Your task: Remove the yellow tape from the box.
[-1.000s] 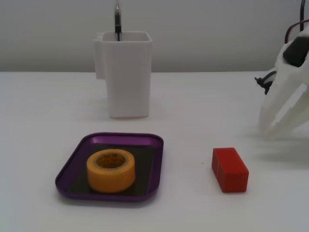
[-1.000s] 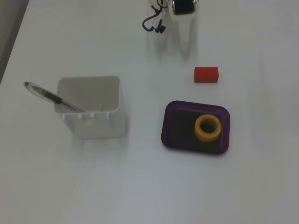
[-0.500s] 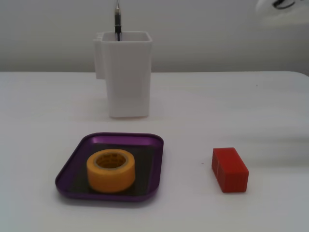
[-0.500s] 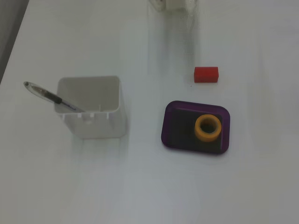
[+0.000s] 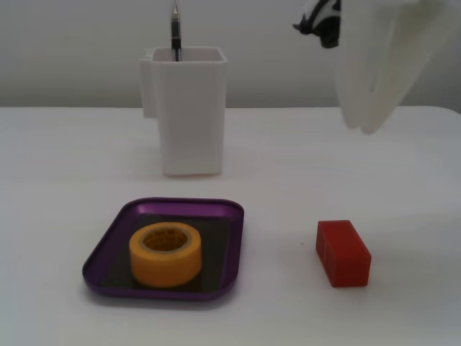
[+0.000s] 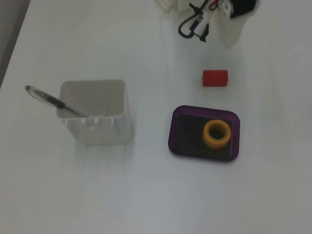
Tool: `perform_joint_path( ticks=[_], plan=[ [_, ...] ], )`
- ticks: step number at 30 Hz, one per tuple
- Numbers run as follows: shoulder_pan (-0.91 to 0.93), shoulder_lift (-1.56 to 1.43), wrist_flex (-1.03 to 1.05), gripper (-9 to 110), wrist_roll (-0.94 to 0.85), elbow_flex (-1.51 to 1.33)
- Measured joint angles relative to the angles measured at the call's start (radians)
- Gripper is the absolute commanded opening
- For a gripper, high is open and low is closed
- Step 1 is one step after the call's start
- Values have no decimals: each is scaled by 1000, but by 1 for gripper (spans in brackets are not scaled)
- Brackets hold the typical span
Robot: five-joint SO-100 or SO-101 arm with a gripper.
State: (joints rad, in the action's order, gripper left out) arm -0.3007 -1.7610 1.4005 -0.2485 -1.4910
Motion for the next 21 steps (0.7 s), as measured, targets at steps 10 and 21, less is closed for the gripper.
perform_joint_path(
  ticks=[10,21],
  plan=[
    [29,522,15,13,-11,468],
    [209,891,25,13,-11,825]
  ],
)
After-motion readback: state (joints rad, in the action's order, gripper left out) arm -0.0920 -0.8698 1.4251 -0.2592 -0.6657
